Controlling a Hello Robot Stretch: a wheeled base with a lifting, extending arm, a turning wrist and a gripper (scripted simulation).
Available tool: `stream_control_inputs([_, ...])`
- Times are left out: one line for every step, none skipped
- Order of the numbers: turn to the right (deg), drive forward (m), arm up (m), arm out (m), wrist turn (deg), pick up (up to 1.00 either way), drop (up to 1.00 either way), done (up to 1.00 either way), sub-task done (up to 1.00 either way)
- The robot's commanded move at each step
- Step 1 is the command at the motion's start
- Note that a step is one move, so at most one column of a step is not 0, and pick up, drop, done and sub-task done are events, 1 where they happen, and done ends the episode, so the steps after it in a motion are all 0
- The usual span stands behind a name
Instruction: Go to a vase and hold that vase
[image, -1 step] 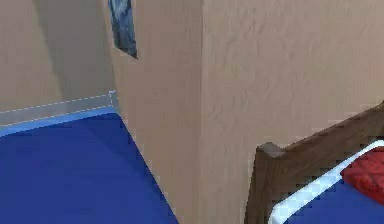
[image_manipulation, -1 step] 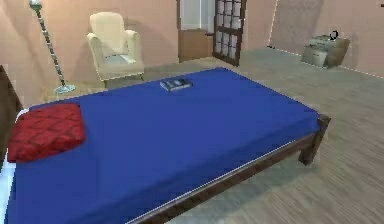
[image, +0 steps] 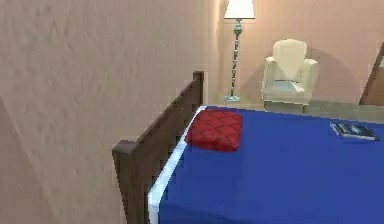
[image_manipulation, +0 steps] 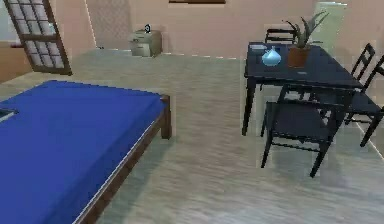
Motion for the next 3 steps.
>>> stream_control_inputs([45.0,0.0,0.0,0.0,0.0,0.0,0.0,0.0,0.0])
stream_control_inputs([45.0,0.0,0.0,0.0,0.0,0.0,0.0,0.0,0.0])
stream_control_inputs([15.0,0.0,0.0,0.0,0.0,0.0,0.0,0.0,0.0])
